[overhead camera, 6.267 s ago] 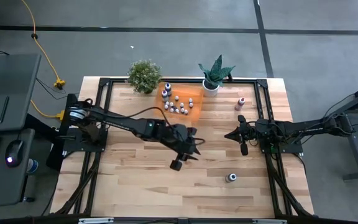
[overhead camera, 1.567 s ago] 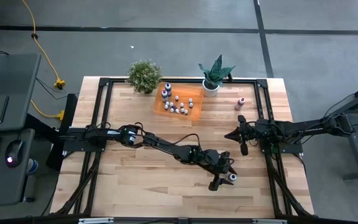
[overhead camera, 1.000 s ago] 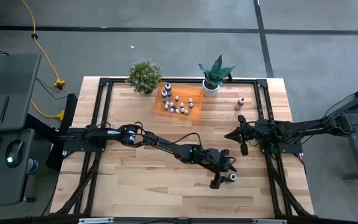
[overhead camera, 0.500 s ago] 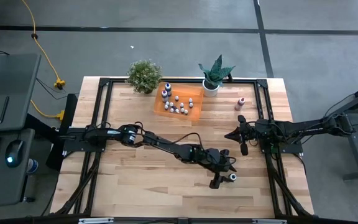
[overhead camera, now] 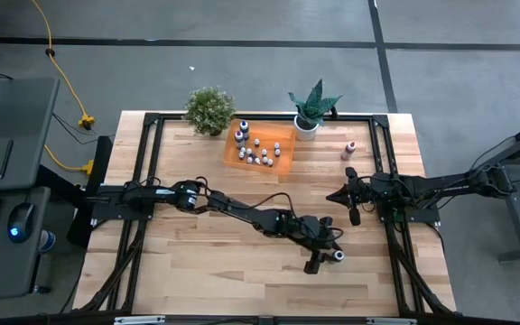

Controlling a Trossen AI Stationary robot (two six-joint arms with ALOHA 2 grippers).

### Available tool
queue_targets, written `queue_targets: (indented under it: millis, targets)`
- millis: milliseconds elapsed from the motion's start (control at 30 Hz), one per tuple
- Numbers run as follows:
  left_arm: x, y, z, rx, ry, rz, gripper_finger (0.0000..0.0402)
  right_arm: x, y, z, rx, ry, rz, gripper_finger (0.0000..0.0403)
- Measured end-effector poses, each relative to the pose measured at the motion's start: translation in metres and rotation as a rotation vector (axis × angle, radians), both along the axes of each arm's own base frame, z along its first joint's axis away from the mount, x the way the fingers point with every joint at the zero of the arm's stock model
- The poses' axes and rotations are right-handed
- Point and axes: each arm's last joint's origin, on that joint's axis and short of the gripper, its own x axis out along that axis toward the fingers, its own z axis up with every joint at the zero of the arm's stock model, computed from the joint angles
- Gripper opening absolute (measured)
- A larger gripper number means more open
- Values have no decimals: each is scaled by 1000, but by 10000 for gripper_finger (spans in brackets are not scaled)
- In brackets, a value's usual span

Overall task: Pick & Place food coloring
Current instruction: Put the large black bottle into the bin

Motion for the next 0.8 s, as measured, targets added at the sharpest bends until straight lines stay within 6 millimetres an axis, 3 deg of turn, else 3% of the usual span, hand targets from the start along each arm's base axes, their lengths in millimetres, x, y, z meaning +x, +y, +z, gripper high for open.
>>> queue_targets:
  millis: [267, 800]
  targets:
    - [0, 0, 0, 2, 5, 2, 105, 0, 0, 0, 0, 1, 0, 0]
    - [-2, 9, 11, 9, 33, 51, 97, 0, 0, 0, 0, 1, 0, 0]
